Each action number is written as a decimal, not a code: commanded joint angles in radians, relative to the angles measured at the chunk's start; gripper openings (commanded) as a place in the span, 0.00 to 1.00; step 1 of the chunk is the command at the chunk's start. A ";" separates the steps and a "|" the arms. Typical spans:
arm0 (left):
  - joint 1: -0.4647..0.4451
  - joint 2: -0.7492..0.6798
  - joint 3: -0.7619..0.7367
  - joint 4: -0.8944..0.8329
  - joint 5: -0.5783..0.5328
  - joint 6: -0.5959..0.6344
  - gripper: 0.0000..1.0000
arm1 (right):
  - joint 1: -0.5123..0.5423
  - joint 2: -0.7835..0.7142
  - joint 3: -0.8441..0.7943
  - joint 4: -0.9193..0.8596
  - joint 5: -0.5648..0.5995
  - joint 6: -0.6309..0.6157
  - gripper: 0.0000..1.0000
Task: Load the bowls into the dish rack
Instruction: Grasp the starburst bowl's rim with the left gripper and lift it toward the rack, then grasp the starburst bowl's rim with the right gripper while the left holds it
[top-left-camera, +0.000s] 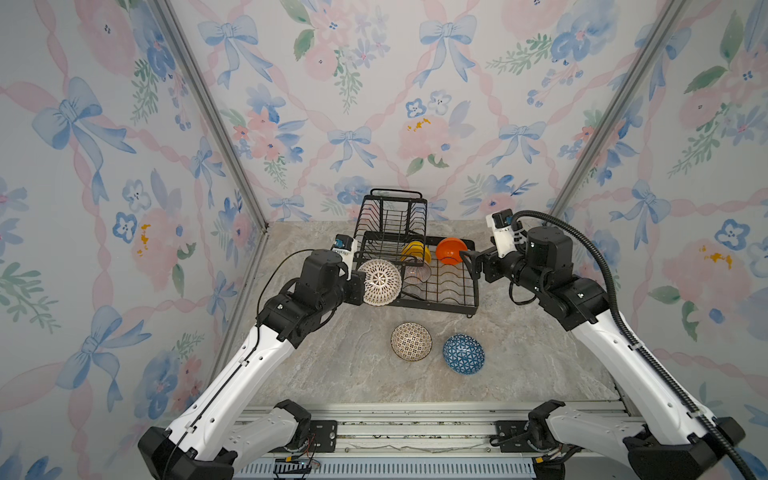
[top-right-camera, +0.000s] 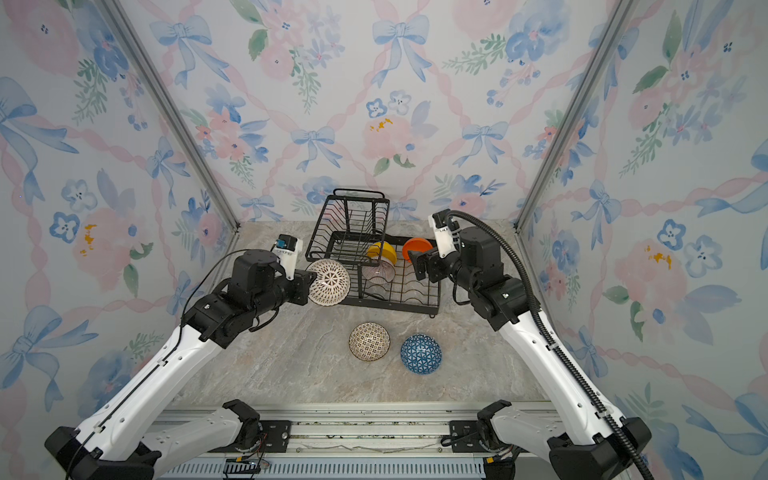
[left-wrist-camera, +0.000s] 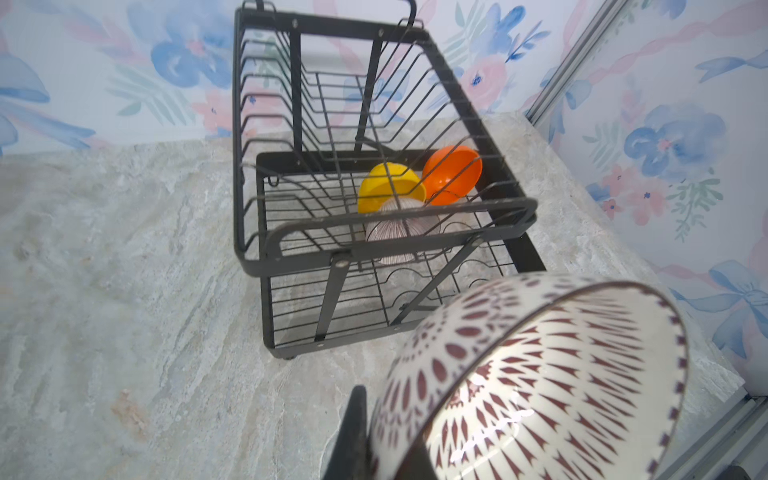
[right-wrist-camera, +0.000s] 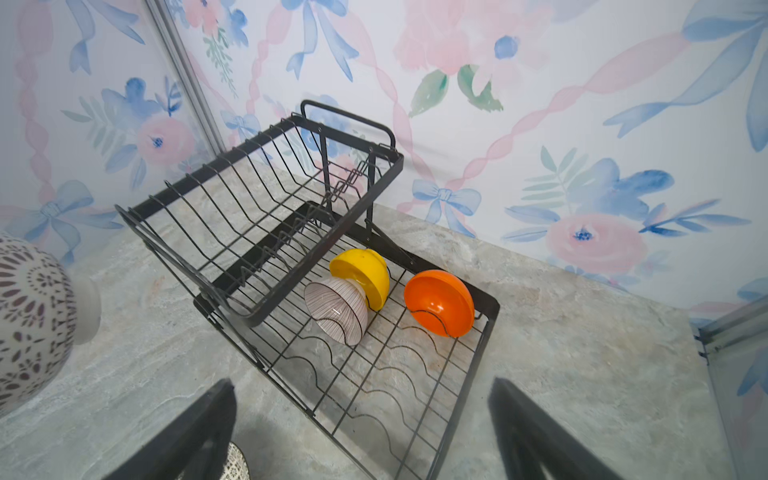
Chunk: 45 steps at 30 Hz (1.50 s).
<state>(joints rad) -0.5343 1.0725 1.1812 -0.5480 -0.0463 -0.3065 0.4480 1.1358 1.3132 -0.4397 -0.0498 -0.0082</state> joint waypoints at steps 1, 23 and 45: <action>-0.042 0.058 0.098 0.022 -0.076 0.047 0.00 | 0.015 -0.017 0.050 -0.043 -0.055 0.048 0.97; -0.152 0.462 0.538 0.061 -0.058 0.171 0.00 | 0.147 0.176 0.212 0.027 0.037 0.280 1.00; -0.175 0.550 0.623 0.066 -0.023 0.184 0.00 | 0.118 0.284 0.228 -0.019 0.057 0.355 0.47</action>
<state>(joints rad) -0.7040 1.6161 1.7531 -0.5476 -0.0887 -0.1333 0.5720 1.4048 1.5204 -0.4351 0.0147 0.3447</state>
